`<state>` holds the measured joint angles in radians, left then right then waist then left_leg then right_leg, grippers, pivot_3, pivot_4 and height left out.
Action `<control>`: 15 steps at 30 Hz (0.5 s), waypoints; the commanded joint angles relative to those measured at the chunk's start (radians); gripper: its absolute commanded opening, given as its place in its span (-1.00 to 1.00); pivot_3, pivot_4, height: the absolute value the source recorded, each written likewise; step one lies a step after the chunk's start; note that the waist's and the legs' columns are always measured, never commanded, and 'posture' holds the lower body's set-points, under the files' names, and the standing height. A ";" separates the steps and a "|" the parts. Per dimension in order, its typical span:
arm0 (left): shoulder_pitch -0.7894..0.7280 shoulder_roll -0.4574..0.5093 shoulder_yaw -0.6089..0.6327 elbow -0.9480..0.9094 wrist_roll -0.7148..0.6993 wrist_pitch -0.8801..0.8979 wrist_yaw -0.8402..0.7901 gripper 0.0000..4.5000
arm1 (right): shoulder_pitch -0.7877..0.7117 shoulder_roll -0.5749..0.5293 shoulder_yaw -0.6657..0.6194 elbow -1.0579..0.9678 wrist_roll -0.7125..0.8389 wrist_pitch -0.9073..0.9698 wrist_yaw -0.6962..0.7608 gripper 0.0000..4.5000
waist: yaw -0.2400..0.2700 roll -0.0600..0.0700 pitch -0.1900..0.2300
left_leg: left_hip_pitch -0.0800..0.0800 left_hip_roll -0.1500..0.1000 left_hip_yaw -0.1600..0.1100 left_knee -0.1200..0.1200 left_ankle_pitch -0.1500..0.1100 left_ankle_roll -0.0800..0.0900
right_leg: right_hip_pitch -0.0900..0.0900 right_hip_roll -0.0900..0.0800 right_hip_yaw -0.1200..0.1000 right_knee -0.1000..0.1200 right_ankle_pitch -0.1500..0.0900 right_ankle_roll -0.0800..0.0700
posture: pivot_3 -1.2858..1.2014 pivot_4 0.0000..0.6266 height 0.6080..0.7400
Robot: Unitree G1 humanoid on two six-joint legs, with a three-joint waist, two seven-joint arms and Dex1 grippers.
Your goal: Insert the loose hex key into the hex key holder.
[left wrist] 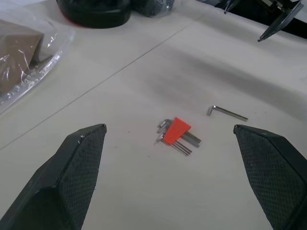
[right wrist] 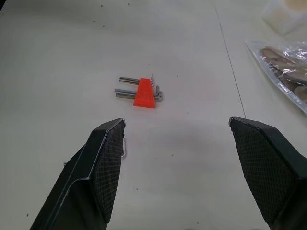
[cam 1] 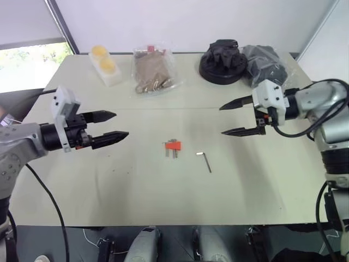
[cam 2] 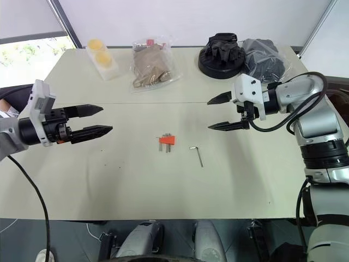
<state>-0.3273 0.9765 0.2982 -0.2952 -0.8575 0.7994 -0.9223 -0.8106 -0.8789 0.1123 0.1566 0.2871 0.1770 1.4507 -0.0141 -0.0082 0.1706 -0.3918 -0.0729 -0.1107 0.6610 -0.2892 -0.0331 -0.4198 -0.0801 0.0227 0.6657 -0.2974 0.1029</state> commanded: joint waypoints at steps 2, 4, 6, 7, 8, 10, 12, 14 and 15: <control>-0.006 0.003 0.024 -0.011 0.001 -0.002 0.000 0.97 | -0.006 0.002 -0.022 -0.037 0.007 -0.005 -0.004 0.60 | 0.000 0.000 0.000 | 0.000 0.000 0.000 0.000 0.000 0.000 | 0.000 0.000 0.000 0.000 0.000 0.000 | 0.03 -0.52 1.00; -0.003 0.002 0.025 -0.012 0.000 -0.002 0.000 0.97 | -0.001 0.014 -0.019 -0.047 0.010 0.001 -0.012 0.60 | 0.000 0.000 0.000 | 0.000 0.000 0.000 0.000 0.000 0.000 | 0.000 0.000 0.000 0.000 0.000 0.000 | 0.03 -0.52 1.00; 0.005 -0.017 0.024 -0.014 0.002 -0.003 0.021 0.97 | 0.014 0.047 -0.006 -0.061 0.010 0.011 -0.037 0.60 | 0.000 0.000 0.000 | 0.000 0.000 0.000 0.000 0.000 0.000 | 0.000 0.000 0.000 0.000 0.000 0.000 | 0.03 -0.52 1.00; 0.016 -0.029 0.021 -0.021 0.009 -0.009 0.034 0.97 | 0.029 0.075 0.003 -0.067 0.009 0.016 -0.057 0.60 | -0.002 0.000 0.000 | 0.000 0.000 0.000 0.000 0.000 0.000 | 0.000 0.000 0.000 0.000 0.000 0.000 | 0.03 -0.52 1.00; 0.026 -0.040 0.020 -0.029 0.012 -0.011 0.046 0.97 | 0.044 0.100 0.012 -0.071 0.003 0.015 -0.076 0.60 | -0.003 0.000 0.000 | 0.000 0.000 0.000 0.000 0.000 0.000 | 0.000 0.000 0.000 0.000 0.000 0.000 | 0.03 -0.52 1.00; 0.046 -0.067 0.017 -0.056 0.013 -0.012 0.074 0.97 | 0.077 0.155 0.036 -0.073 -0.007 0.019 -0.105 0.60 | -0.003 0.000 0.000 | 0.000 0.000 0.000 0.000 0.000 0.000 | 0.000 0.000 0.000 0.001 0.000 0.000 | 0.03 -0.52 1.00; 0.062 -0.087 0.015 -0.080 0.013 -0.011 0.093 0.97 | 0.096 0.199 0.069 -0.051 -0.043 -0.003 -0.131 0.60 | -0.001 0.000 0.000 | 0.000 0.000 0.000 0.000 0.000 0.000 | -0.001 0.000 0.000 0.001 0.000 0.000 | 0.03 -0.52 1.00; 0.077 -0.100 0.012 -0.100 0.017 -0.011 0.106 0.97 | 0.100 0.248 0.106 0.005 -0.092 -0.050 -0.165 0.60 | -0.001 0.000 0.000 | 0.000 0.000 0.000 0.001 0.000 0.000 | -0.001 0.000 0.000 0.001 0.000 0.000 | 0.03 -0.52 1.00; 0.083 -0.102 0.010 -0.112 0.018 -0.008 0.113 0.97 | 0.099 0.275 0.122 0.043 -0.112 -0.071 -0.182 0.60 | -0.001 0.000 0.000 | 0.000 0.000 0.000 0.001 0.000 0.000 | -0.001 0.000 0.000 0.002 0.000 0.000 | 0.03 -0.52 1.00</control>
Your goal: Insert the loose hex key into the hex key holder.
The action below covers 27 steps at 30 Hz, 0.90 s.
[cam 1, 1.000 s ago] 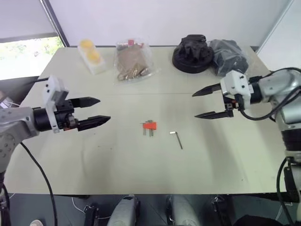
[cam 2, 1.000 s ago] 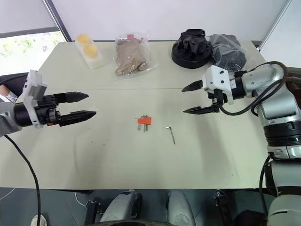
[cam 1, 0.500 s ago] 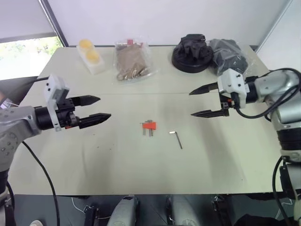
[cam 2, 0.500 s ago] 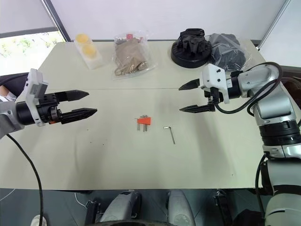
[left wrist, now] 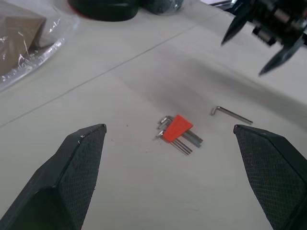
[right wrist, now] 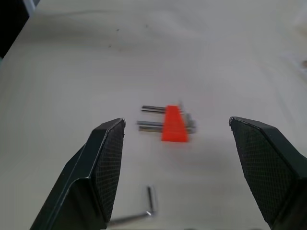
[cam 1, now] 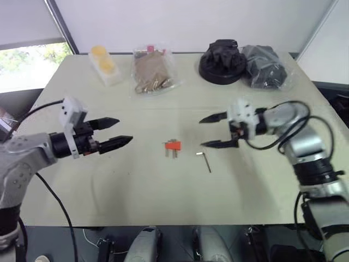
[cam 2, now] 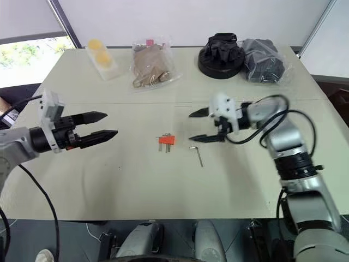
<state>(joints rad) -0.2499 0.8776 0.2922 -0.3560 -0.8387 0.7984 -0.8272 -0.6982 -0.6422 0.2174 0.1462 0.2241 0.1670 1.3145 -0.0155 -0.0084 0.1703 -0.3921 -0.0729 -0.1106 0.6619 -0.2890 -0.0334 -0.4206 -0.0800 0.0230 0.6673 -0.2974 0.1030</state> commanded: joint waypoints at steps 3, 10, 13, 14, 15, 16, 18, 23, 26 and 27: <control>0.020 -0.007 0.020 -0.074 -0.003 -0.001 0.031 0.97 | -0.022 0.106 0.049 0.160 -0.092 -0.124 -0.075 0.60 | -0.001 0.000 0.000 | 0.000 0.000 0.000 0.000 0.000 0.000 | 0.000 0.000 0.000 0.000 0.000 0.000 | 0.03 -0.52 1.00; 0.046 -0.008 0.022 -0.108 0.000 -0.003 0.050 0.97 | -0.075 0.203 0.079 0.404 -0.181 -0.279 -0.131 0.60 | -0.004 0.000 0.000 | 0.000 0.000 0.000 0.000 0.000 -0.001 | 0.000 0.001 0.000 0.001 0.000 0.000 | 0.03 -0.52 1.00; 0.053 -0.004 0.021 -0.117 0.004 -0.005 0.052 0.97 | -0.100 0.238 0.070 0.497 -0.198 -0.330 -0.161 0.60 | -0.004 0.000 0.000 | 0.000 0.000 0.000 0.000 0.000 -0.001 | 0.000 0.001 0.000 0.001 0.000 0.000 | 0.03 -0.52 1.00; 0.054 -0.004 0.022 -0.119 0.004 -0.005 0.052 0.97 | -0.107 0.245 0.067 0.520 -0.202 -0.341 -0.164 0.60 | -0.005 0.000 0.000 | 0.000 0.000 0.000 0.000 0.000 -0.001 | 0.000 0.001 0.000 0.001 0.000 0.000 | 0.03 -0.52 1.00; 0.057 -0.003 0.023 -0.121 0.004 -0.005 0.053 0.97 | -0.113 0.250 0.067 0.542 -0.209 -0.357 -0.167 0.60 | -0.005 0.000 0.000 | 0.000 0.000 0.000 0.000 0.000 -0.001 | 0.000 0.001 0.000 0.001 0.000 0.000 | 0.03 -0.52 1.00; 0.059 -0.003 0.024 -0.123 0.004 -0.005 0.053 0.97 | -0.118 0.254 0.068 0.563 -0.218 -0.372 -0.173 0.60 | -0.005 0.000 0.000 | 0.000 0.000 0.000 0.000 0.000 -0.001 | 0.000 0.001 0.000 0.001 0.000 0.000 | 0.03 -0.52 1.00; 0.064 -0.003 0.026 -0.128 0.004 -0.005 0.054 0.97 | -0.124 0.260 0.068 0.591 -0.227 -0.393 -0.175 0.60 | -0.005 0.000 0.000 | 0.000 0.000 0.000 0.000 0.000 -0.001 | 0.000 0.001 0.000 0.001 0.000 0.000 | 0.03 -0.52 1.00; 0.074 -0.003 0.020 -0.134 0.018 -0.016 0.054 0.97 | -0.140 0.278 0.069 0.633 -0.238 -0.418 -0.175 0.60 | -0.008 0.000 0.000 | 0.001 0.000 0.000 0.000 0.001 -0.001 | 0.000 0.001 0.000 0.001 0.000 0.000 | 0.03 -0.52 1.00; 0.081 -0.005 0.022 -0.140 0.024 -0.019 0.053 0.97 | -0.150 0.284 0.072 0.655 -0.248 -0.433 -0.171 0.60 | -0.009 0.000 0.000 | 0.001 0.000 0.000 0.000 0.001 -0.001 | 0.000 0.001 0.000 0.002 0.000 0.000 | 0.03 -0.52 1.00; 0.082 -0.005 0.023 -0.141 0.025 -0.020 0.052 0.97 | -0.153 0.286 0.073 0.664 -0.250 -0.436 -0.171 0.60 | -0.009 0.000 0.000 | 0.001 0.000 0.000 0.000 0.001 -0.001 | 0.000 0.001 0.000 0.002 0.000 0.000 | 0.03 -0.52 1.00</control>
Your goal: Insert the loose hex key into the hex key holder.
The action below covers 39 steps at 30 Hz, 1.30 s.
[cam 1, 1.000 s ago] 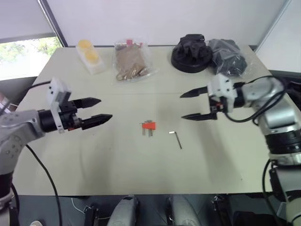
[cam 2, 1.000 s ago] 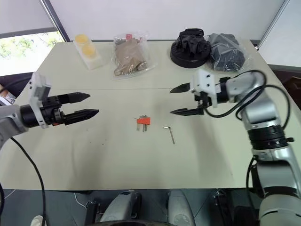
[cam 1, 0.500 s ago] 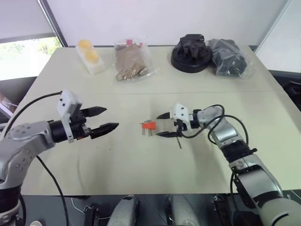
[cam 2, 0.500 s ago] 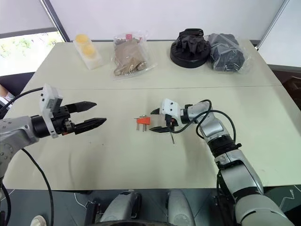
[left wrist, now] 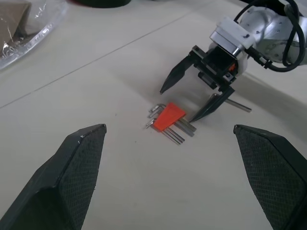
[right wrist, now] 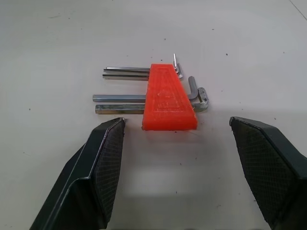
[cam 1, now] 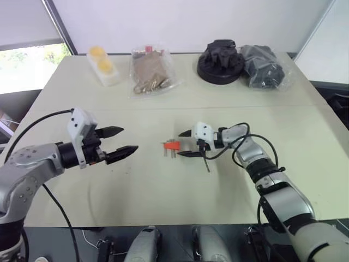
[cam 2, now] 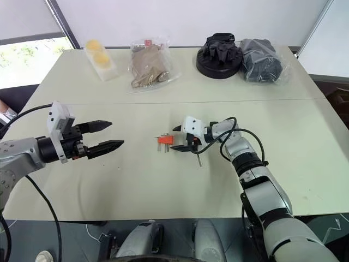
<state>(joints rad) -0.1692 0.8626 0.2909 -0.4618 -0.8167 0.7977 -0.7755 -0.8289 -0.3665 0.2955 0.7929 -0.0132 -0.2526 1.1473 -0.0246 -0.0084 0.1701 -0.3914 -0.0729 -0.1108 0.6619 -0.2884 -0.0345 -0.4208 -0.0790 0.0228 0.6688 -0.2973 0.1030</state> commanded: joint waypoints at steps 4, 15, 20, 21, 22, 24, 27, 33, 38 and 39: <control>0.010 0.006 0.034 -0.042 0.004 -0.019 0.007 0.97 | -0.035 0.021 -0.002 0.059 -0.028 -0.036 -0.004 0.60 | -0.007 0.000 0.000 | 0.000 0.000 0.000 0.000 0.000 0.000 | 0.000 0.000 0.000 0.000 0.000 0.000 | 0.03 -0.52 1.00; 0.035 -0.003 0.041 -0.065 0.007 -0.030 0.031 1.00 | -0.063 0.045 0.015 0.122 -0.068 -0.086 0.008 -0.44 | -0.020 0.000 0.000 | 0.001 0.000 0.000 0.000 0.000 -0.001 | 0.000 0.000 0.000 0.001 0.000 0.000 | 0.03 -0.52 1.00; 0.037 -0.007 0.037 -0.068 0.007 -0.034 0.038 1.00 | -0.066 0.051 0.019 0.131 -0.080 -0.098 0.006 -0.55 | -0.020 0.000 -0.001 | 0.001 0.000 0.000 0.000 0.000 -0.001 | 0.001 0.000 0.000 0.002 0.000 0.000 | 0.03 -0.52 1.00; 0.037 -0.008 0.036 -0.068 0.007 -0.035 0.040 1.00 | -0.066 0.051 0.019 0.131 -0.082 -0.101 0.006 -0.55 | -0.020 0.000 -0.001 | 0.001 0.000 0.000 0.000 0.000 -0.001 | 0.001 0.000 0.000 0.002 0.000 0.000 | 0.03 -0.52 1.00; 0.038 -0.009 0.035 -0.067 0.008 -0.037 0.041 1.00 | -0.065 0.049 0.020 0.126 -0.086 -0.109 0.004 -0.55 | -0.020 0.000 -0.001 | 0.001 0.000 0.000 0.000 0.000 -0.001 | 0.001 0.000 0.000 0.002 0.000 0.000 | 0.03 -0.52 1.00; 0.036 -0.015 0.031 -0.061 0.008 -0.040 0.046 1.00 | -0.060 0.037 0.021 0.093 -0.102 -0.157 -0.029 -0.55 | -0.020 0.000 -0.001 | 0.001 0.000 0.000 0.000 0.000 -0.001 | 0.001 0.000 0.000 0.002 0.000 0.000 | 0.03 -0.52 1.00; 0.029 -0.024 0.027 -0.053 0.006 -0.042 0.051 1.00 | -0.062 0.013 0.002 0.044 -0.134 -0.291 -0.130 -0.55 | -0.020 0.000 -0.001 | 0.001 0.000 0.000 0.000 0.000 -0.001 | 0.000 0.000 0.000 0.002 0.000 0.000 | 0.03 -0.52 1.00; -0.033 -0.052 0.006 0.010 -0.004 -0.040 0.046 1.00 | -0.100 -0.097 0.002 -0.058 -0.302 -0.573 -0.385 -0.55 | -0.018 0.000 0.000 | 0.000 -0.001 0.000 0.000 0.000 -0.001 | -0.002 0.000 0.000 0.003 0.000 0.000 | 0.03 -0.52 1.00; -0.158 -0.071 -0.039 0.077 -0.005 -0.045 0.010 1.00 | -0.141 -0.165 -0.025 -0.169 -0.406 -0.681 -0.556 -0.55 | -0.020 0.000 0.000 | 0.000 -0.001 0.000 0.000 0.001 -0.001 | -0.002 0.000 0.000 0.004 0.000 0.000 | 0.03 -0.52 1.00; -0.172 -0.072 -0.047 0.085 -0.002 -0.045 0.002 1.00 | -0.148 -0.172 -0.026 -0.181 -0.422 -0.692 -0.580 -0.55 | -0.021 0.000 0.000 | 0.000 -0.001 0.001 0.000 0.001 -0.001 | -0.002 0.000 0.000 0.004 0.000 0.000 | 0.03 -0.52 1.00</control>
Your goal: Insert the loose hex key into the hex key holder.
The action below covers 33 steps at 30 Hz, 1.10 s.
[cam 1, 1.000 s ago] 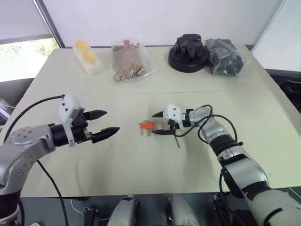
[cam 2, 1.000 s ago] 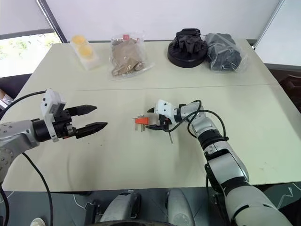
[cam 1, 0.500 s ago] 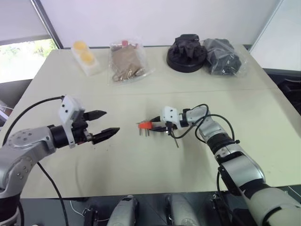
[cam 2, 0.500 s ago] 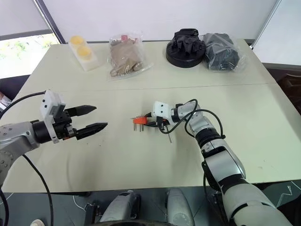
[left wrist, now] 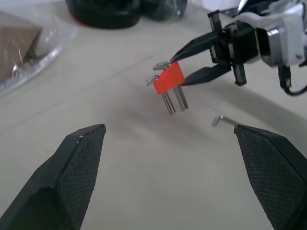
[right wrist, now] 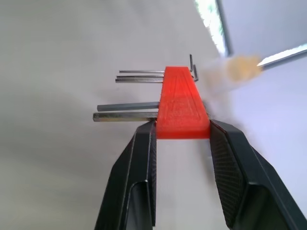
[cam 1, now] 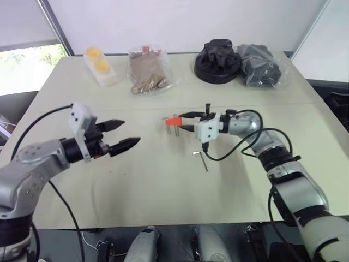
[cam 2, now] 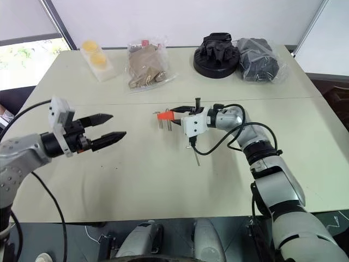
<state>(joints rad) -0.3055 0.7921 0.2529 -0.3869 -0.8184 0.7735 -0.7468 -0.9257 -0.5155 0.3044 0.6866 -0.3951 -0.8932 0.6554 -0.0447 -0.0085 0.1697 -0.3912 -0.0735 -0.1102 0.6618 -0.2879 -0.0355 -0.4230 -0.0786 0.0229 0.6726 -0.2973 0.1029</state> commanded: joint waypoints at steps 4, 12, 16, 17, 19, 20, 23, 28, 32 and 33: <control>-0.158 -0.046 -0.042 0.065 -0.030 -0.005 -0.041 1.00 | -0.092 -0.050 -0.079 -0.168 -0.123 -0.075 -0.239 -0.55 | 0.001 0.000 0.000 | 0.000 0.000 0.000 0.000 0.000 0.000 | -0.001 0.000 0.000 0.001 0.000 0.000 | 0.03 -0.52 1.00; -0.320 -0.120 -0.075 0.148 -0.065 0.040 -0.055 1.00 | -0.067 -0.081 -0.088 -0.279 -0.189 -0.095 -0.372 -0.55 | 0.000 -0.001 0.000 | 0.000 0.000 0.000 0.000 0.000 0.000 | -0.001 0.000 0.000 0.001 0.000 0.000 | 0.03 -0.52 1.00; -0.362 -0.140 -0.085 0.164 -0.064 0.038 -0.063 1.00 | -0.043 -0.091 -0.078 -0.328 -0.151 -0.096 -0.358 -0.55 | -0.002 -0.001 0.000 | 0.000 0.000 0.001 0.000 0.000 0.000 | -0.001 0.001 0.000 0.001 0.000 0.000 | 0.03 -0.52 1.00; -0.369 -0.143 -0.087 0.166 -0.062 0.037 -0.066 1.00 | -0.040 -0.092 -0.076 -0.335 -0.143 -0.095 -0.354 -0.55 | -0.002 -0.001 0.000 | 0.000 0.000 0.001 0.000 0.000 0.000 | -0.001 0.001 0.000 0.001 0.000 0.000 | 0.03 -0.52 1.00; -0.380 -0.152 -0.089 0.171 -0.058 0.035 -0.066 1.00 | -0.034 -0.096 -0.070 -0.347 -0.132 -0.093 -0.344 -0.55 | -0.002 -0.001 0.000 | 0.000 0.000 0.001 0.000 0.000 0.000 | -0.001 0.001 0.000 0.001 0.000 0.000 | 0.03 -0.52 1.00; -0.385 -0.156 -0.089 0.175 -0.057 0.034 -0.065 1.00 | -0.031 -0.096 -0.067 -0.352 -0.126 -0.093 -0.340 -0.55 | -0.001 -0.001 0.000 | 0.000 0.000 0.001 0.000 0.000 0.000 | -0.001 0.000 0.000 0.001 0.000 0.000 | 0.03 -0.52 1.00; -0.393 -0.165 -0.094 0.182 -0.048 0.030 -0.068 1.00 | -0.029 -0.097 -0.061 -0.361 -0.112 -0.092 -0.330 -0.55 | -0.001 -0.001 0.000 | 0.000 0.000 0.001 0.000 0.000 0.000 | -0.001 0.000 0.000 0.002 0.000 0.000 | 0.03 -0.52 1.00; -0.391 -0.177 -0.128 0.197 0.001 -0.017 -0.098 0.89 | -0.028 -0.095 -0.055 -0.370 -0.088 -0.081 -0.313 -0.55 | 0.000 -0.001 0.000 | 0.000 0.000 0.001 0.001 0.000 0.000 | -0.001 0.001 0.000 0.002 0.000 0.000 | 0.03 -0.52 1.00; -0.395 -0.193 -0.146 0.198 0.025 -0.041 -0.114 0.27 | -0.025 -0.097 -0.050 -0.370 -0.081 -0.082 -0.304 -0.55 | 0.000 -0.001 0.000 | 0.000 0.000 0.001 0.001 0.000 0.000 | -0.001 0.000 0.000 0.002 0.000 0.000 | 0.03 -0.52 1.00; -0.399 -0.199 -0.147 0.200 0.024 -0.044 -0.115 0.00 | -0.025 -0.097 -0.049 -0.369 -0.082 -0.083 -0.302 -0.55 | 0.000 -0.001 0.000 | 0.000 0.000 0.001 0.001 0.000 0.000 | -0.001 0.000 0.000 0.002 0.000 0.000 | 0.03 -0.52 1.00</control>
<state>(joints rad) -0.6785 0.5944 0.0974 -0.1706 -0.7958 0.7541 -0.8513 -0.9457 -0.6074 0.2665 0.3504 -0.5045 -0.9750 0.3550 -0.0446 -0.0092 0.1694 -0.3914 -0.0736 -0.1095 0.6625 -0.2876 -0.0357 -0.4239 -0.0781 0.0231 0.6741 -0.2973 0.1030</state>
